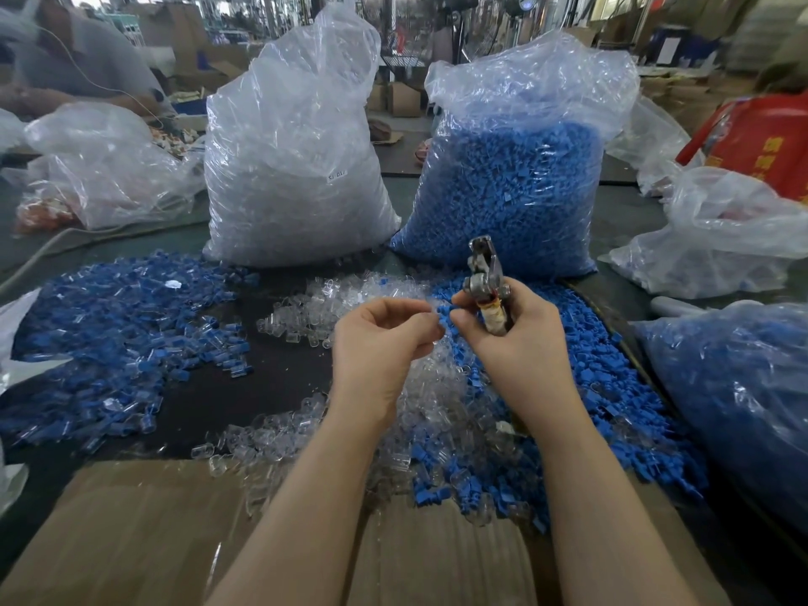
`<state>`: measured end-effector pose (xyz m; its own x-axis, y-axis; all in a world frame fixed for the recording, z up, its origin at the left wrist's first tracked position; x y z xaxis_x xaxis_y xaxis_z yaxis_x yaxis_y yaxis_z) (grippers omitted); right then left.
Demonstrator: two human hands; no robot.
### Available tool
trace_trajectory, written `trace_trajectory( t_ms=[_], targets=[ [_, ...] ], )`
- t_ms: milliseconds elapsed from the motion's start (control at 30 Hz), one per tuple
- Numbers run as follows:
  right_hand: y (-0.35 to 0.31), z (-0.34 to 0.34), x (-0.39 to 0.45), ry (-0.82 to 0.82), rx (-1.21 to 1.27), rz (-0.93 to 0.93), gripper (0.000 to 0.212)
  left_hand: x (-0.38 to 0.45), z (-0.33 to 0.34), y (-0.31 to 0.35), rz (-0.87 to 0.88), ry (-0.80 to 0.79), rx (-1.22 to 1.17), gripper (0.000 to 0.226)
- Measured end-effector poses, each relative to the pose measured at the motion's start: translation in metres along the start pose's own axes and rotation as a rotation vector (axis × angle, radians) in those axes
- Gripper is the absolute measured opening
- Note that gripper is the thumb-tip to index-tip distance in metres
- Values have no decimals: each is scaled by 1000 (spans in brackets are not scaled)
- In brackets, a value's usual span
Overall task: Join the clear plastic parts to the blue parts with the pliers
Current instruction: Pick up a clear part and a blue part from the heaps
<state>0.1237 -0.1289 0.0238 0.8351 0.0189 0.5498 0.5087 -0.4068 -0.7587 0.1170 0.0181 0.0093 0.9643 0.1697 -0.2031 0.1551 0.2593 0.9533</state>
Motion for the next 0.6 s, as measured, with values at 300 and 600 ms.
trace_trajectory(
  t_ms=[300,600],
  targets=[
    [-1,2,-1,78,-56,-15,11,-4,6,2,118,51,73,10],
    [1,4,0,55,-6,40,9,-10,7,8,320,134,220,22]
  ],
)
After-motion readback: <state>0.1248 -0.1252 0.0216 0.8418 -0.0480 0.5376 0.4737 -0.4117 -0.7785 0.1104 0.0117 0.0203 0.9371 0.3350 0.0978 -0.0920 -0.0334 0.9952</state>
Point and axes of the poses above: each hand's wrist, its own x-axis towards the middle knuckle, its own z-axis out of the palm, y = z × x, the point moved 4 cm from there along x, towards the middle knuckle, and after that the axes turned 12 degrees about -z, right-handed, at the moved point
